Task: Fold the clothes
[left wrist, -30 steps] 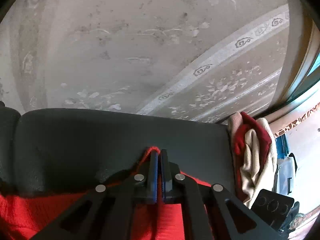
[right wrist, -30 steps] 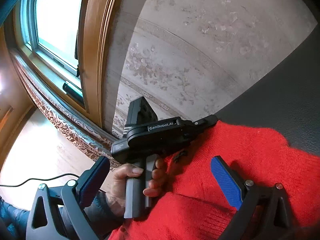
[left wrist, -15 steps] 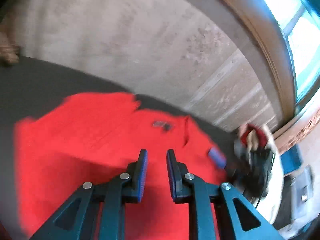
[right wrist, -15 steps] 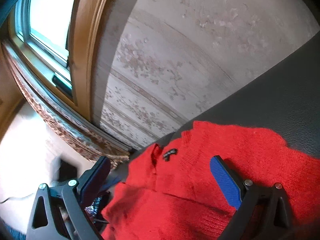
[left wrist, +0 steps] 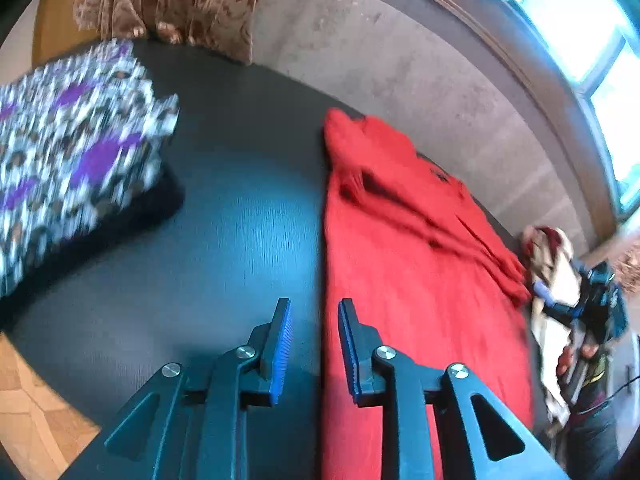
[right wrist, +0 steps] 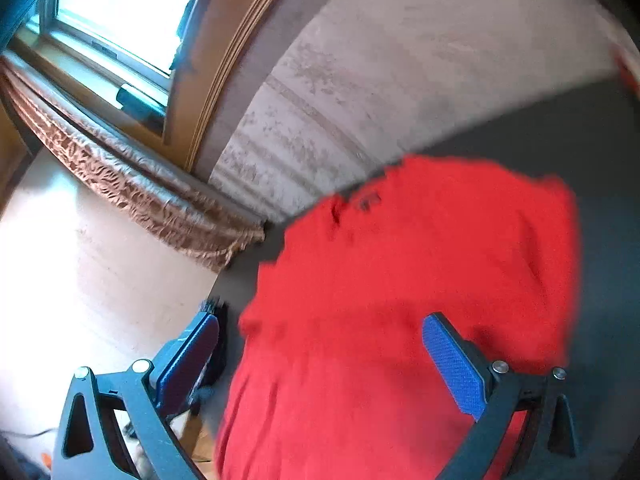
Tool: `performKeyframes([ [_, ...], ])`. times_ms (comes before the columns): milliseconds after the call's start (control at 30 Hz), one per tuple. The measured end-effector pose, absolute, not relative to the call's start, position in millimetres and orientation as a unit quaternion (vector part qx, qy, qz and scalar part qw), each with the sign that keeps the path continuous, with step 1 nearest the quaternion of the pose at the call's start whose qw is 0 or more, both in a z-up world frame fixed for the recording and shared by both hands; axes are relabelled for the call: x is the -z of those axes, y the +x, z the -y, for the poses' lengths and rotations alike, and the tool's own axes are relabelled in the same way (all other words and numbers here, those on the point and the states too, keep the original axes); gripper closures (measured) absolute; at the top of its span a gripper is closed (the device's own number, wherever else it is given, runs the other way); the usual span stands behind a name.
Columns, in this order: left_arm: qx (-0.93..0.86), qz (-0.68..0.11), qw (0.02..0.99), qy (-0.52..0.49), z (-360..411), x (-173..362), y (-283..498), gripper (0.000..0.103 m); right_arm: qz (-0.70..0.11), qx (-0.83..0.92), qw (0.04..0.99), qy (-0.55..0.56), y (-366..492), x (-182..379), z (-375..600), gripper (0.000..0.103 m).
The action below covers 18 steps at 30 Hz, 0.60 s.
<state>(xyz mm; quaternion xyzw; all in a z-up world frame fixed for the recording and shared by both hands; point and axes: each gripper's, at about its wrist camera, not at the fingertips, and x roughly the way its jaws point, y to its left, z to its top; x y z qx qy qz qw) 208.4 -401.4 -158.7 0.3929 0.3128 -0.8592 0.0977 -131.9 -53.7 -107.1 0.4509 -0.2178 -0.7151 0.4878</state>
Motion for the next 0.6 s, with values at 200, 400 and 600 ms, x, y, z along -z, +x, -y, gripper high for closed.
performKeyframes([
  [200, 0.854, -0.315, 0.029, 0.412, 371.2, 179.0, 245.5, 0.072, 0.237, 0.695, 0.431, 0.524, -37.4, 157.8, -53.8, 0.000],
  [400, 0.861, -0.304, 0.013, 0.408, 346.1, 185.2, 259.0, 0.066, 0.240, 0.678, 0.450, 0.530, 15.6, 169.7, -66.4, 0.000],
  [600, 0.859, -0.289, 0.015, 0.423, 335.3, 189.9, 274.3, 0.065, 0.181, 0.689, 0.471, 0.520, 39.9, 169.0, -35.6, 0.000],
])
